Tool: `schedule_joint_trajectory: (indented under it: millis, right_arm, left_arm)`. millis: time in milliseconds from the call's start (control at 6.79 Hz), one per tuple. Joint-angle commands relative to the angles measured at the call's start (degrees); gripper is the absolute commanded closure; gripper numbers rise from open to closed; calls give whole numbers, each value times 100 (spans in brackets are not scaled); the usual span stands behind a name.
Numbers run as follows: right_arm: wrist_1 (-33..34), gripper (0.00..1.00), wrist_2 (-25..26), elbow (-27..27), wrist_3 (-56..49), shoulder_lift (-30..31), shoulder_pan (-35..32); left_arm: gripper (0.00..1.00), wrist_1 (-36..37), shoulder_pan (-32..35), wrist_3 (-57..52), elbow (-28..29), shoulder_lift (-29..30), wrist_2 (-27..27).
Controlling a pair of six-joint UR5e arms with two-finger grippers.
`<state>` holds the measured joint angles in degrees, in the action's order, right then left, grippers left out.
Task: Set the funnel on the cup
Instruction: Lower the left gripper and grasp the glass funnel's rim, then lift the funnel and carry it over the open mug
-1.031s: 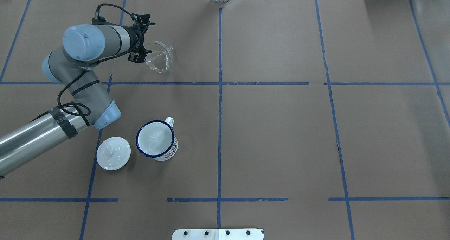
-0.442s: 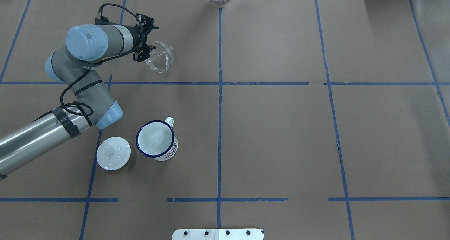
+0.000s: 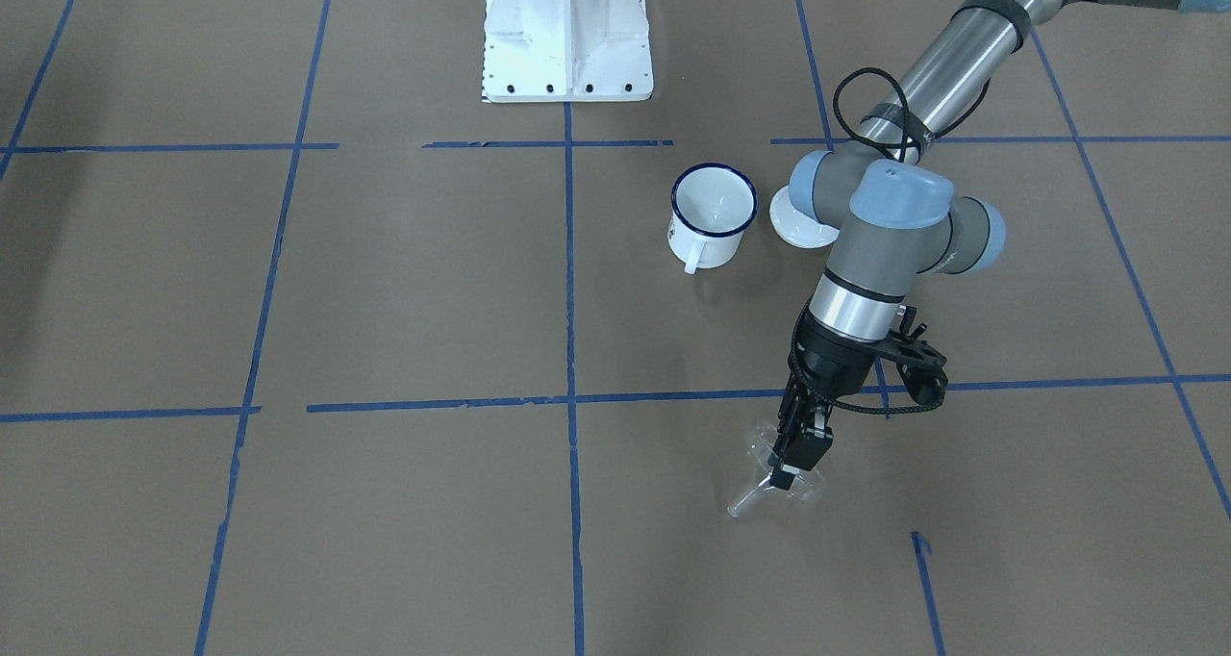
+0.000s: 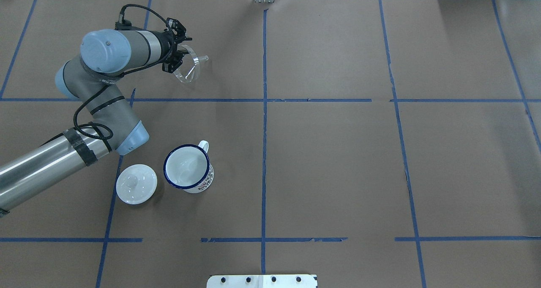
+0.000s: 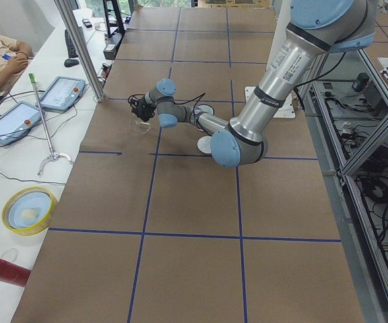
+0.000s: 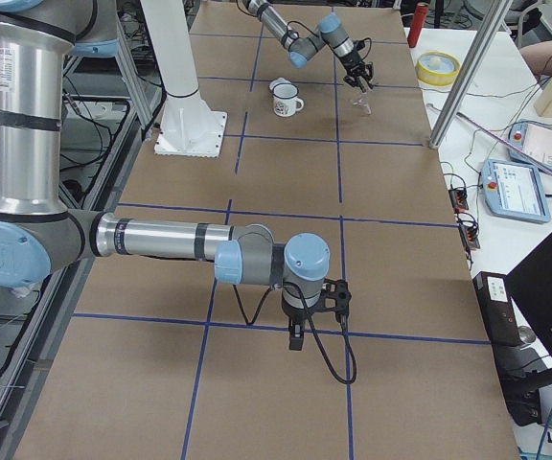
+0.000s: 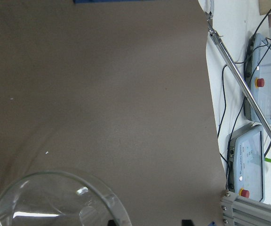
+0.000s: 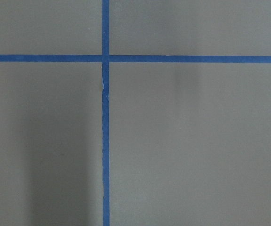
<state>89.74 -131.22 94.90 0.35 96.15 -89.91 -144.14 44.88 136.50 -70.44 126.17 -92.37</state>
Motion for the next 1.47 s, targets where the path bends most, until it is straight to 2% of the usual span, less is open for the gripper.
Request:
schedule_joint_trajectory:
  millis: [0,295,589,736,884,1031,1178,1326]
  right_arm:
    - [0,0,0,2,0,0,0]
    - [0,0,0,2,0,0,0]
    - [0,0,0,2,0,0,0]
    - [0,0,0,2,0,0,0]
    - [0,0,0,2,0,0,0]
    - [0,0,0,2,0,0,0]
    - [0,0,0,2,0,0,0]
    - [0,0,0,2,0,0,0]
  left_arm:
    - [100,0,-14,-18,-5,4,0]
    - [100,0,3,-27,-84,4,0]
    - [100,201,126,-62,-582,4,-52]
    - [100,985,127,-70,-1038,-5,-70]
    - [100,1793,127,-140,-1669,-48,-366]
    - [100,2889,118,-602,-2345,-40,-761]
    - [100,4127,109,-1068,-3056,-5,-791]
    - [100,5244,92,-1325,-3542,13,-1183]
